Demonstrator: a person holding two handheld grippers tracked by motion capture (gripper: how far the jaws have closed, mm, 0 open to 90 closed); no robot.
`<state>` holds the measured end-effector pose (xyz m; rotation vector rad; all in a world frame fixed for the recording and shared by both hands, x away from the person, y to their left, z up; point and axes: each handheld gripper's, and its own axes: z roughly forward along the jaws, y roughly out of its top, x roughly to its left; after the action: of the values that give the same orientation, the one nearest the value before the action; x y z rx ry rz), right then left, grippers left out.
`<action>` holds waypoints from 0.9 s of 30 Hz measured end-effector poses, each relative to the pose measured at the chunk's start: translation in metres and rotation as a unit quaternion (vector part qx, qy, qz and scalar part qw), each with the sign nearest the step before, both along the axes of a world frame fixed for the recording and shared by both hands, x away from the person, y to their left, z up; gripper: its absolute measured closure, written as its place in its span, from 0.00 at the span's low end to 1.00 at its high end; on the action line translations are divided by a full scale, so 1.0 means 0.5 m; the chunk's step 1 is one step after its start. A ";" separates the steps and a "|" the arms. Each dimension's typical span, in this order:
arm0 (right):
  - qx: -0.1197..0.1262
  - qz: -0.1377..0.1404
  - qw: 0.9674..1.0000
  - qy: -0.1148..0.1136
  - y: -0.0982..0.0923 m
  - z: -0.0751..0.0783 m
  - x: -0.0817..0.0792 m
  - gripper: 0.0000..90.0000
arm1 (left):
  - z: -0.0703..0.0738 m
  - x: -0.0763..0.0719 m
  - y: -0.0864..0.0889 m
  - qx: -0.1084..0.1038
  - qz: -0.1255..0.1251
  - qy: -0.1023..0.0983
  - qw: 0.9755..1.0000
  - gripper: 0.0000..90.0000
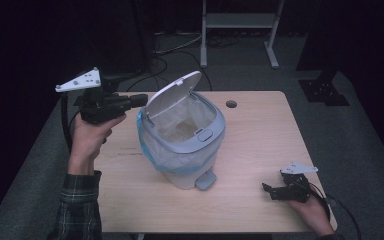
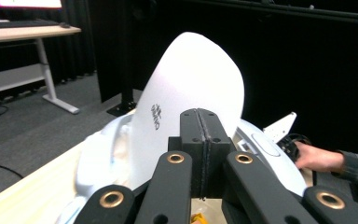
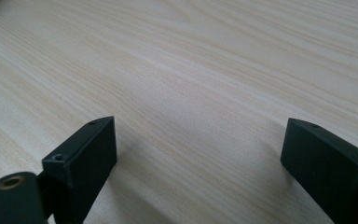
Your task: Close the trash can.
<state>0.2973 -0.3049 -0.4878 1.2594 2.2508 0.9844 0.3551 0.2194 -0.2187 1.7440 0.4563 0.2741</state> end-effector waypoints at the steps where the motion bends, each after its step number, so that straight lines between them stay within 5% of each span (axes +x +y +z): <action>1: 0.000 0.000 1.000 0.000 0.000 0.000 0.000 0.10 | 0.000 -0.001 -0.006 0.002 -0.005 0.000 1.000 1.00; 18: 0.000 -0.003 1.000 0.000 0.000 0.000 -0.001 0.10 | -0.007 -0.010 -0.093 0.027 -0.051 0.006 0.998 1.00; 27: 0.000 -0.003 1.000 0.000 0.000 0.000 -0.001 0.10 | -0.016 -0.007 -0.124 0.043 -0.055 0.011 0.998 1.00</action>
<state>0.2967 -0.3050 -0.4878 1.2653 2.2461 0.9834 0.3517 0.1576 -0.2268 1.8500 0.3681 0.1992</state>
